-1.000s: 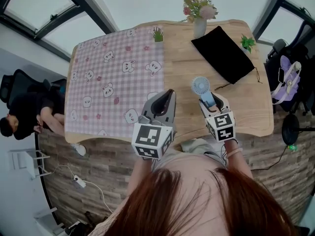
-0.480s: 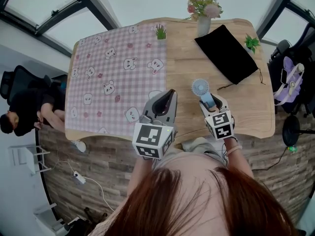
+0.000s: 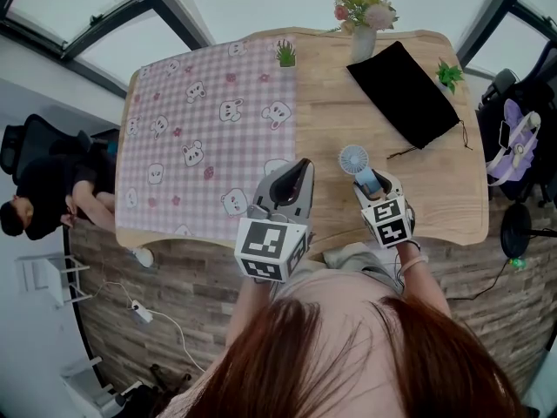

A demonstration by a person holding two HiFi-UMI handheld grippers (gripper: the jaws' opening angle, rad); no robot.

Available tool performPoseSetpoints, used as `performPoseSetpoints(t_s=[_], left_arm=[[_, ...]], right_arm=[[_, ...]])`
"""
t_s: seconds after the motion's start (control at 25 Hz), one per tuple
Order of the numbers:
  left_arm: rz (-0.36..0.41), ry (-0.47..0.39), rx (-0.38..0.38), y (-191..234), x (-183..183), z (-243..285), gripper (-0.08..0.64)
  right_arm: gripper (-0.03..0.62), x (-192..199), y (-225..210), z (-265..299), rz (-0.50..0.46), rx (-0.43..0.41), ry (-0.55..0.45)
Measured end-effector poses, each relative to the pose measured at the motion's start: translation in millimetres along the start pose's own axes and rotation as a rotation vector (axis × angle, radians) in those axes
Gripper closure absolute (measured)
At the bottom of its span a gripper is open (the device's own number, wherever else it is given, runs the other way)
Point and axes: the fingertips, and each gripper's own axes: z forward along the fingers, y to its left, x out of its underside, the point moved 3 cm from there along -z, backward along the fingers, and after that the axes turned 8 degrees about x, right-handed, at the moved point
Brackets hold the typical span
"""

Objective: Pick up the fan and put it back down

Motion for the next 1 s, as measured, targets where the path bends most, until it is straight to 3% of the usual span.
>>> performPoseSetpoints(t_s=[1.0], left_arm=[[-0.052,0.03,-0.018,22.9,12.5,2.0,0.546]], right_arm=[[0.379,36.1,10.5,34.3,-0.013,-0.037,0.162]])
